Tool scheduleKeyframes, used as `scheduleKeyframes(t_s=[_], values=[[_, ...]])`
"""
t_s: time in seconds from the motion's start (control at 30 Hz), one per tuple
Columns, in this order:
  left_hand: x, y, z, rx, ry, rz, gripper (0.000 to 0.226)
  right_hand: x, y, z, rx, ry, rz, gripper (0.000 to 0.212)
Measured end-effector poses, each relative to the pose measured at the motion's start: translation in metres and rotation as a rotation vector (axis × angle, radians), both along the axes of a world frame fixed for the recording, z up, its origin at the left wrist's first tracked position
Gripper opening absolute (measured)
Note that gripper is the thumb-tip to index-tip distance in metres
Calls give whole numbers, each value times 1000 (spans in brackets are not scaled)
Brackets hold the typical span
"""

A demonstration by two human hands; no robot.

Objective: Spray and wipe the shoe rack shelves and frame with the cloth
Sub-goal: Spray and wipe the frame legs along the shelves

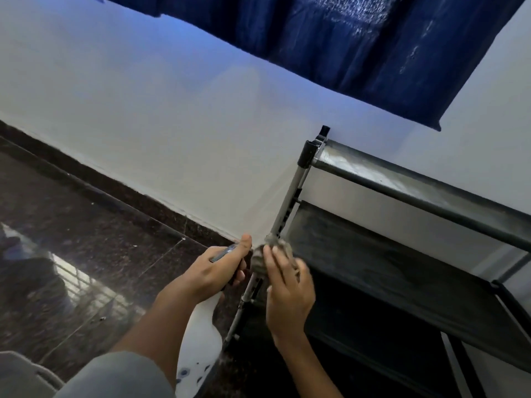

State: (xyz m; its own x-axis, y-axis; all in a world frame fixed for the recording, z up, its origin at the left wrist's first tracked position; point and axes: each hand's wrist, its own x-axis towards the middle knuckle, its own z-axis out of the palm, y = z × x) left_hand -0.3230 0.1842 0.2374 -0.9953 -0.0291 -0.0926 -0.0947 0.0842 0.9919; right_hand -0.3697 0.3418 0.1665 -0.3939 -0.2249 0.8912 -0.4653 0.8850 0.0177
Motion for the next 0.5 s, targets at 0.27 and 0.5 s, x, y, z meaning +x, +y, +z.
scheduleKeyframes(t_s=[0.27, 0.5], values=[[2, -7, 3, -53, -13, 2, 59, 12, 4, -40, 318, -142, -1, 57], [1, -7, 4, -42, -51, 5, 60, -5, -12, -4, 48, 28, -22, 34]])
